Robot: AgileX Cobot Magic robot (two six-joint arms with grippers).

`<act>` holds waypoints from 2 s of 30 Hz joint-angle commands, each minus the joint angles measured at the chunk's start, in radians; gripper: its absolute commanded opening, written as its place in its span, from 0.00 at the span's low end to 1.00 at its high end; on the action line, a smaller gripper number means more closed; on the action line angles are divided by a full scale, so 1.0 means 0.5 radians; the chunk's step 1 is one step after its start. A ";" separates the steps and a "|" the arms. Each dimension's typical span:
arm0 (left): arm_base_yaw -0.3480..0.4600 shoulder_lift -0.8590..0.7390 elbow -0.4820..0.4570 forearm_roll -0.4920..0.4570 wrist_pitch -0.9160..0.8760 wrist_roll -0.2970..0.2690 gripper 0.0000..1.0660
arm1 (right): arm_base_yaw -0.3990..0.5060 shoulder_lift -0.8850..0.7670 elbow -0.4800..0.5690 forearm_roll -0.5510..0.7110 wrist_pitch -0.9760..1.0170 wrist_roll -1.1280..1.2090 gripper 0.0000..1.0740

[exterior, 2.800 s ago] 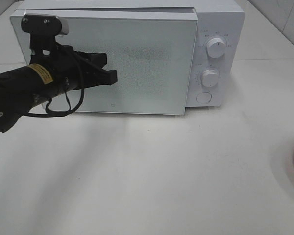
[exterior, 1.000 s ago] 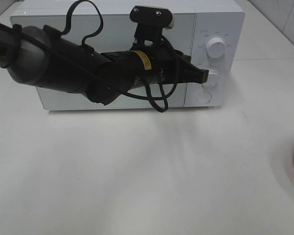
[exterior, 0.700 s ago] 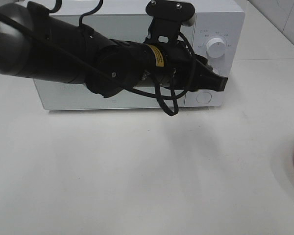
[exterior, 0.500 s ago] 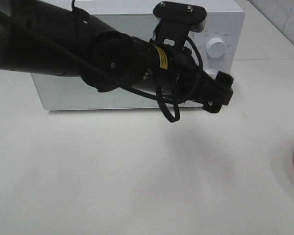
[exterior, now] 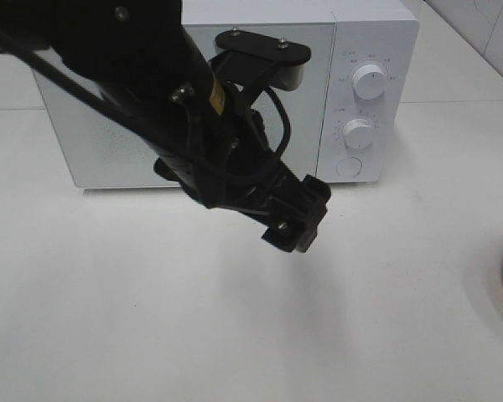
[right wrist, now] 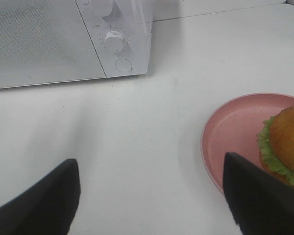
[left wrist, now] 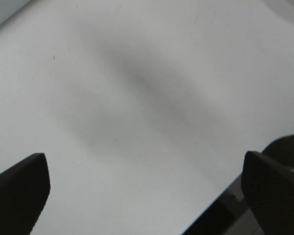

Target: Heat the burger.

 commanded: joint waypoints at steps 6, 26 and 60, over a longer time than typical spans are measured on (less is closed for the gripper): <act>-0.010 -0.140 -0.012 0.060 0.522 -0.006 0.95 | -0.012 -0.056 0.002 0.010 -0.012 -0.006 0.70; 0.944 -0.852 0.446 -0.204 0.704 0.360 0.95 | -0.012 -0.056 0.002 0.010 -0.012 -0.004 0.70; 1.942 -2.960 1.502 -0.168 0.636 0.482 0.95 | -0.012 -0.056 0.002 0.010 -0.012 -0.004 0.70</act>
